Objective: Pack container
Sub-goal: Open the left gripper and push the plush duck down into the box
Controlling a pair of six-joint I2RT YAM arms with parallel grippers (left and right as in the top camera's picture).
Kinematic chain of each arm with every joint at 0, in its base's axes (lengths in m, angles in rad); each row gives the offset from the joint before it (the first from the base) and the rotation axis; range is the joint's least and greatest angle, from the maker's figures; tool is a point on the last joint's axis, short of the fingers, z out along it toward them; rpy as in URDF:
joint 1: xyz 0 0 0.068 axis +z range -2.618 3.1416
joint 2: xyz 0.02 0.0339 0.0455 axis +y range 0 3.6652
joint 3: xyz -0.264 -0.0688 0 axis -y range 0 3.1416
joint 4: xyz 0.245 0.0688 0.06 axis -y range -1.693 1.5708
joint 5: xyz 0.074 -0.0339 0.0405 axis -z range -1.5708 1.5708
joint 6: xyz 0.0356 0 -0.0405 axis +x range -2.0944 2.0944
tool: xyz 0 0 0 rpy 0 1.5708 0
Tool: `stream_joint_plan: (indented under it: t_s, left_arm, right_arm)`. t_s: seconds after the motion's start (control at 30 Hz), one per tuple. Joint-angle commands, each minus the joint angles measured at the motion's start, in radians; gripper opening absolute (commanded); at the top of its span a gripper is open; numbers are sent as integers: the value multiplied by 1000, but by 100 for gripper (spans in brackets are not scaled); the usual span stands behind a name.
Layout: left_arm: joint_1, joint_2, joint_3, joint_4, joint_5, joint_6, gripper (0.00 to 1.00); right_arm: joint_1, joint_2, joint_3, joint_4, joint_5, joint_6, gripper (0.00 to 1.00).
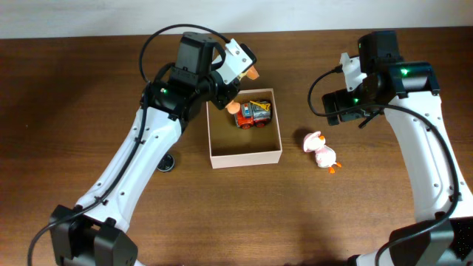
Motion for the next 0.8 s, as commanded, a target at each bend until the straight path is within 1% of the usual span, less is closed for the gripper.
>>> stream_joint_plan:
  t_s: [0.0,0.07,0.13,0.2,0.23,0.27,0.3,0.37,0.43,0.53,0.57,0.77]
  left_arm:
    - [-3,-24,22,-40,81,-77,2]
    - [-3,-24,22,-56,100,-80,2]
    - [-3,-24,22,-58,89,-146,2]
    - [-3,-24,22,-66,53,-256,2]
    - [-3,-24,22,-74,9,-320,2]
    - [-3,-24,22,-91,-55,-417,2]
    - [-3,-24,22,-105,-98,-489,2]
    - [-8,-21,21,-137,-148,-601,2]
    - [-18,-14,21,-154,-178,-644,2]
    - [-46,17,21,-160,-270,-686,2]
    - [-65,44,21,-160,-317,-706,2]
    - [-97,150,21,-159,-455,-788,2]
  right_arm:
    - [-5,-4,10,0,12,8,99]
    - [-5,-4,10,0,12,8,99]
    - [-5,-4,10,0,12,8,99]
    - [-5,-4,10,0,12,8,99]
    - [-5,-4,10,0,12,8,99]
    - [-5,-4,10,0,12,8,99]
    - [-5,-4,10,0,12,8,99]
    - [-5,-4,10,0,12,8,98]
    - [-5,-4,10,0,12,8,99]
    - [-5,-4,10,0,12,8,99]
    - [-5,-4,10,0,12,8,99]
    - [-5,-4,10,0,12,8,99]
